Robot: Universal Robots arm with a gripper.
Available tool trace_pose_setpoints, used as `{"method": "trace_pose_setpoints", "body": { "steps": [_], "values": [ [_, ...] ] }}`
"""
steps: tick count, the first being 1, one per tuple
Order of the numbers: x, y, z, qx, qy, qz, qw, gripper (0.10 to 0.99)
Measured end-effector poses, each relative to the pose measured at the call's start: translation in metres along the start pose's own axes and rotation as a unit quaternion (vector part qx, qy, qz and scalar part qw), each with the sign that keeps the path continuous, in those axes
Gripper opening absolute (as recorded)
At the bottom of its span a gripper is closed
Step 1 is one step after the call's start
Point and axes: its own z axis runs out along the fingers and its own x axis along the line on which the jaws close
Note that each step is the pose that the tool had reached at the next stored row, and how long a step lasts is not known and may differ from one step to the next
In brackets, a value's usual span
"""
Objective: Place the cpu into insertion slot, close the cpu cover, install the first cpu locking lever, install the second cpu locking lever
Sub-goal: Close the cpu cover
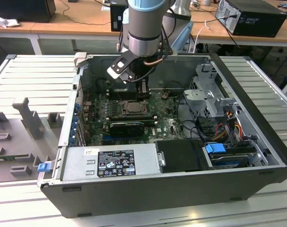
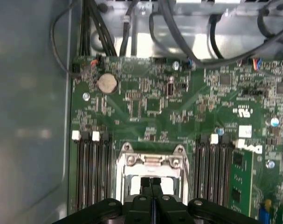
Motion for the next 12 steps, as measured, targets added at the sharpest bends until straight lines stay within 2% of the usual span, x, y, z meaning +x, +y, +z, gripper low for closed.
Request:
{"method": "trace_pose_setpoints", "body": {
  "steps": [6, 12],
  "values": [
    [0.0003, -0.0102, 0.0, 0.0001, 0.0, 0.0, 1.0, 0.106],
    [0.0004, -0.0165, -0.0001, 0.0001, 0.0, 0.0, 1.0, 0.106]
  ]
}}
